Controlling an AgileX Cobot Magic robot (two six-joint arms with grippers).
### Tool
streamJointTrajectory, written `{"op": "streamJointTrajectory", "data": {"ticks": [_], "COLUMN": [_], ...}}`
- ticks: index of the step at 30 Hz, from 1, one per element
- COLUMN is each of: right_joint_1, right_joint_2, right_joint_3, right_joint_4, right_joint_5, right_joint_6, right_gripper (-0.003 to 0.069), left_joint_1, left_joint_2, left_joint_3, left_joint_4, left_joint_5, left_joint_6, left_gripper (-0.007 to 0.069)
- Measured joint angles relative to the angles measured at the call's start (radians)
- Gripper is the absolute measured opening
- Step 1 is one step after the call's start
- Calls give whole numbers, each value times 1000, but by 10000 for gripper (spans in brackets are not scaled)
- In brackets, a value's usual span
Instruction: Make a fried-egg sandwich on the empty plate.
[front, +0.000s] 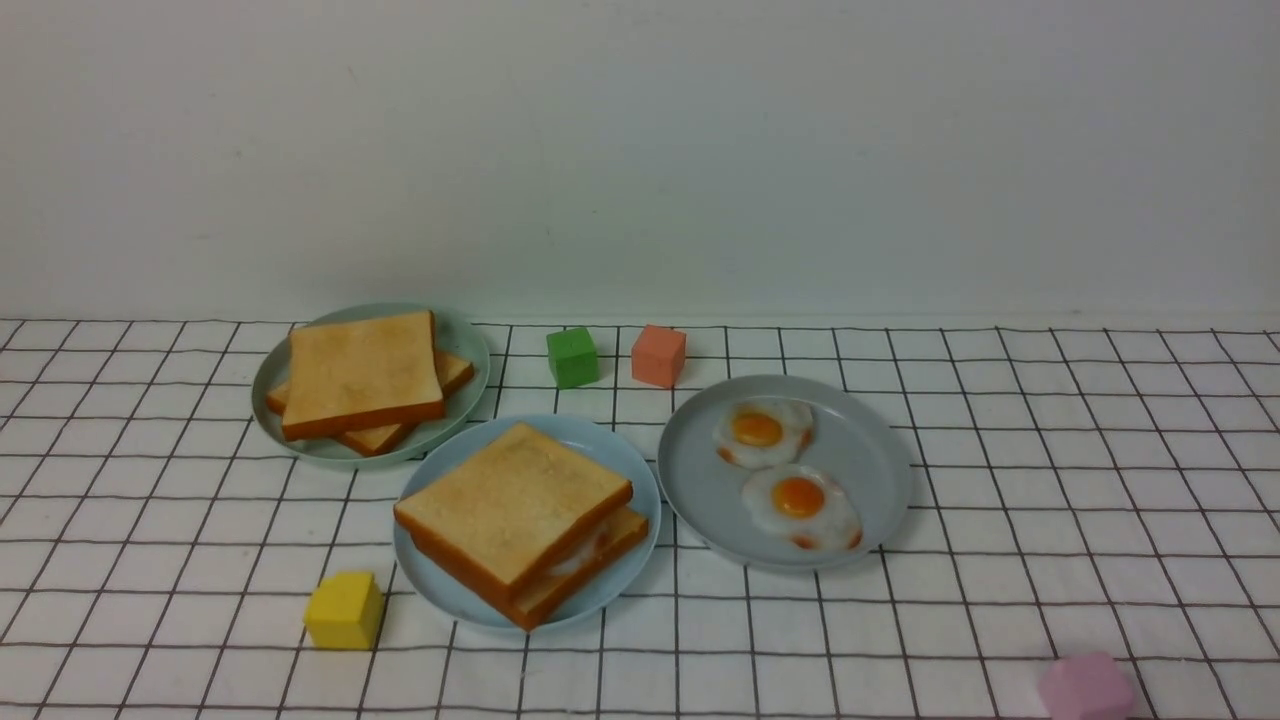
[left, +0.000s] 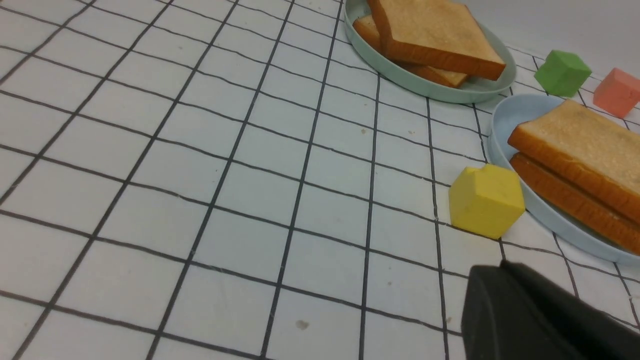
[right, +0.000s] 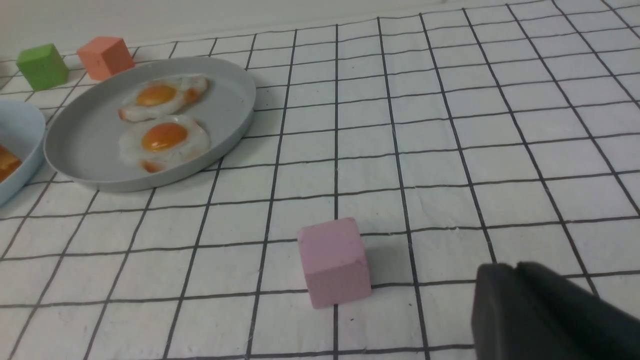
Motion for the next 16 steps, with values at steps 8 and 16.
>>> {"op": "streamJointTrajectory", "data": {"ticks": [8, 16], "right_joint_1": [0, 0], "right_joint_2": [0, 0], "right_joint_3": [0, 0], "right_joint_4": [0, 0], "right_joint_5": [0, 0], "right_joint_6": [0, 0], "right_gripper": [62, 75], "left_joint_1": [0, 0], "left_joint_2": [0, 0], "left_joint_3": [0, 0], "left_joint_4": [1, 2], "left_joint_5": [0, 0], "left_joint_6": [0, -1], "left_gripper": [-5, -3]}}
